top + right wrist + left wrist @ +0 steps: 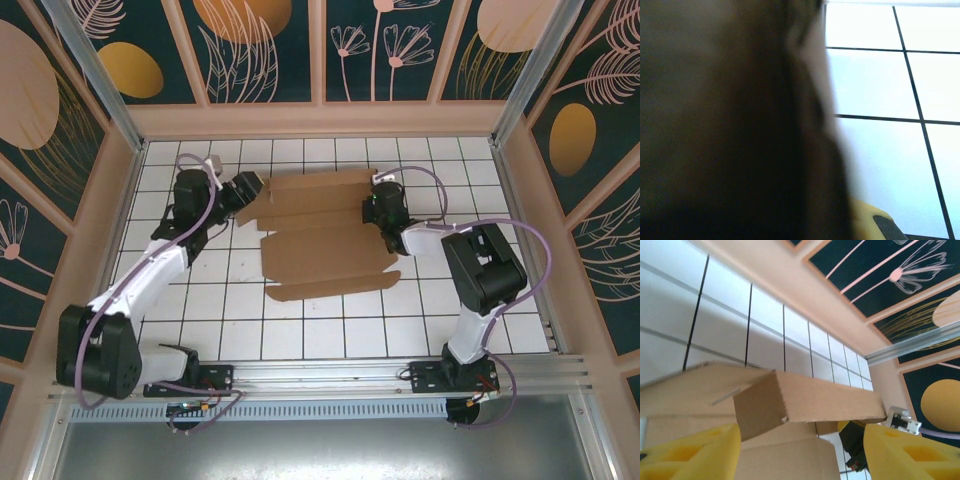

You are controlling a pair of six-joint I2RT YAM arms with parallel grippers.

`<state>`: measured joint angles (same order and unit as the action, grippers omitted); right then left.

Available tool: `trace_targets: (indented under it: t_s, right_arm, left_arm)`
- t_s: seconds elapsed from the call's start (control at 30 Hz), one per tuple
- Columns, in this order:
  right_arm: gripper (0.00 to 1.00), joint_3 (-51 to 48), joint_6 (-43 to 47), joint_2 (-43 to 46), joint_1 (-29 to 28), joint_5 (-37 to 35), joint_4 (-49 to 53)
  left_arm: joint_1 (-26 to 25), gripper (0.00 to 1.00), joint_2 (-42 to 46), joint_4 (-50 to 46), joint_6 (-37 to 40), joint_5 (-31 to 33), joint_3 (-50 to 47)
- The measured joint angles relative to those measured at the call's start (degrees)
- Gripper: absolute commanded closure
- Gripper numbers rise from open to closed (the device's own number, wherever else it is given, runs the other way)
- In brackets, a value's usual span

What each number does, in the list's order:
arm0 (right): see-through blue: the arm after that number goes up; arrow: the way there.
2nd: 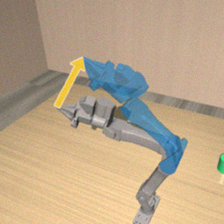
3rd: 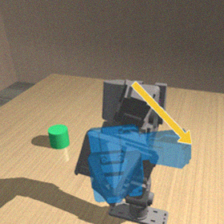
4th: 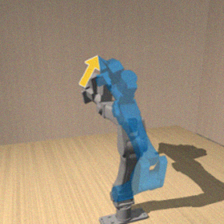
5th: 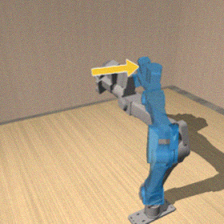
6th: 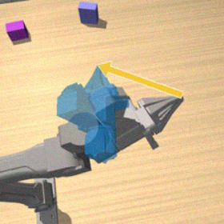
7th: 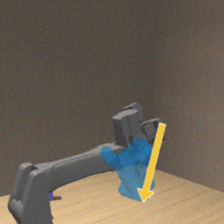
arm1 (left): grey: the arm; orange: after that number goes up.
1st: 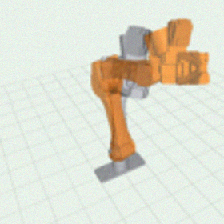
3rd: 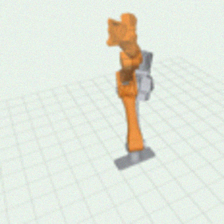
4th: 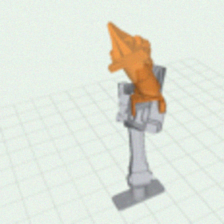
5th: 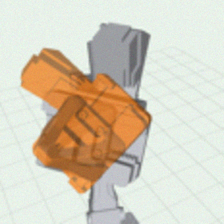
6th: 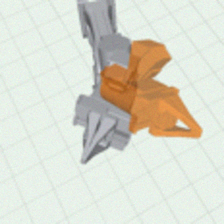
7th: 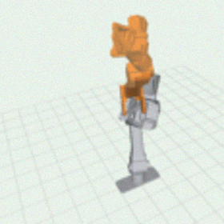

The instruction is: Fold the paper box

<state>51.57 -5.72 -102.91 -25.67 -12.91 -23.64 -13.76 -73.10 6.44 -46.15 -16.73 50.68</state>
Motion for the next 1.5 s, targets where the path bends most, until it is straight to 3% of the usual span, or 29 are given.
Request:
trace_targets:
  t_s: [0.27, 0.77, 1.23, 1.5]
  right_arm:
    - [0.90, 6.3, -1.1, -1.6, 2.3, 6.0, 7.9]
    - [0.90, 10.3, -2.1, -2.9, 2.1, 7.8, 13.2]
    - [0.90, 10.3, -2.1, -2.9, 1.0, 7.6, 13.2]
    - [0.91, 10.3, -2.1, -2.9, 0.8, 7.4, 13.2]
  left_arm:
    - [0.0, 0.63, -3.9, -6.3, 6.7, 0.1, 0.0]
    - [-2.9, 0.39, -20.6, -10.0, 7.3, 9.1, 1.3]
    - [-2.9, 0.45, -28.0, -7.3, 7.8, 10.8, 5.3]
    - [-2.8, 0.47, -26.4, -3.0, 7.5, 10.5, 3.9]
